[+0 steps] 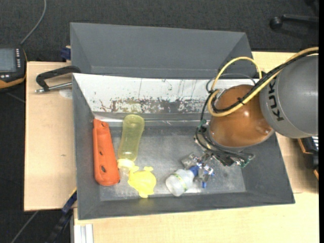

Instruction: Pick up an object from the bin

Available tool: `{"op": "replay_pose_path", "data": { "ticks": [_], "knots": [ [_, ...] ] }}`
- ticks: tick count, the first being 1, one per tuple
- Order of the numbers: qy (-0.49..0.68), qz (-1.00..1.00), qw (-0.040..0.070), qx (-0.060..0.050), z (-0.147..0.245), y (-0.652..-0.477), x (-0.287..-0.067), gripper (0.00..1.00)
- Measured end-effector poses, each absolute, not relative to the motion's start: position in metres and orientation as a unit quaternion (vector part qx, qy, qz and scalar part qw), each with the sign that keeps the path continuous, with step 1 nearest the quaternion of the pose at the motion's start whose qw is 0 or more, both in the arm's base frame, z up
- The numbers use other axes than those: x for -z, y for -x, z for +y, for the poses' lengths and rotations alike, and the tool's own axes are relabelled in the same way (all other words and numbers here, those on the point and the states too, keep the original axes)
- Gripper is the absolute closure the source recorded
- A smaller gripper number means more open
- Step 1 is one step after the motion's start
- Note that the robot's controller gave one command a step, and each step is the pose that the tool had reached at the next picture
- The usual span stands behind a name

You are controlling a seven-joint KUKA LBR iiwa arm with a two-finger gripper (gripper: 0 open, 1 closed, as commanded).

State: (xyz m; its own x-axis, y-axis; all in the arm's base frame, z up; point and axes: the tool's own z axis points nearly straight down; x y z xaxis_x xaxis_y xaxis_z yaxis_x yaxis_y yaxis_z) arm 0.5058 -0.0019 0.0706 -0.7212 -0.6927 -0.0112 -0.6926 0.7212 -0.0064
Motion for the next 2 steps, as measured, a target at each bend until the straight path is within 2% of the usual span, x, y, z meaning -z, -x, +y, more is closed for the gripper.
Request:
{"op": "replay_pose_path", "data": {
  "ticks": [1, 2],
  "knots": [
    [0.372, 0.928, 0.006, 0.000, -0.016, -0.491, -0.071, 1.00],
    [0.371, 0.929, 0.009, 0.001, -0.015, -0.501, -0.070, 1.00]
  ]
}}
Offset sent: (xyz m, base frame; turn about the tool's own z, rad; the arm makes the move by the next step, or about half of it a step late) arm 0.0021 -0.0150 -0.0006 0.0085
